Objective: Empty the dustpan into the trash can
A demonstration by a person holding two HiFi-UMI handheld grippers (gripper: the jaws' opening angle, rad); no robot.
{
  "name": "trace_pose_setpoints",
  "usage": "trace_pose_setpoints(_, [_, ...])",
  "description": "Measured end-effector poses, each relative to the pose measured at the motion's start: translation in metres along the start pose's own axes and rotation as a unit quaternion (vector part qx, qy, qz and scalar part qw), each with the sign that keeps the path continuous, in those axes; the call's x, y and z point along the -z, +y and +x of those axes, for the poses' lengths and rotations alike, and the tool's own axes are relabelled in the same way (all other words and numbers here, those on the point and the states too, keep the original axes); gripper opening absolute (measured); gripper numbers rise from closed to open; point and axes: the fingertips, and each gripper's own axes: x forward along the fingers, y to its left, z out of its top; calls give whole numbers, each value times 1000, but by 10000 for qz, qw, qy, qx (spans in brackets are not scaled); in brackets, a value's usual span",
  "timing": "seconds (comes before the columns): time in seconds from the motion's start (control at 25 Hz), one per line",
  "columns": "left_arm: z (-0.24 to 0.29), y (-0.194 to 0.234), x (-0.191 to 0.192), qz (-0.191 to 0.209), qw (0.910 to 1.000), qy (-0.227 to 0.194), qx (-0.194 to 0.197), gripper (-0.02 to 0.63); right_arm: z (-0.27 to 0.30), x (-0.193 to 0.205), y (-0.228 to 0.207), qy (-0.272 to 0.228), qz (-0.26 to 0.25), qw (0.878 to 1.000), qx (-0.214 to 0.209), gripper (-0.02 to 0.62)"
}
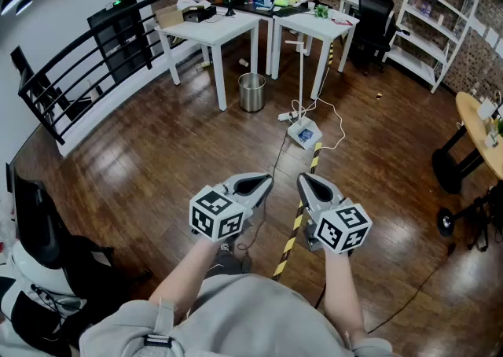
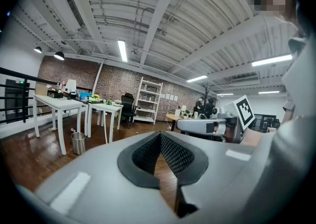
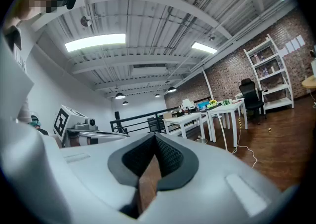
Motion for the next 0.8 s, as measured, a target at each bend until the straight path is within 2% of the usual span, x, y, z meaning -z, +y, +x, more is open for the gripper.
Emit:
trace_pose_setpoints(0.28, [40, 68, -25, -75, 9997, 33, 227, 6, 68, -19, -39, 55, 21, 9998, 194, 2])
trace_pose_setpoints(0.52, [93, 152, -42, -40, 9986, -19, 522, 6, 142, -29, -96, 37, -36, 9985, 552, 2])
trace_pose_setpoints(0.8, [143, 248, -69, -138, 9952, 89, 966, 6, 238, -57, -154, 119, -96, 9947, 1018, 2])
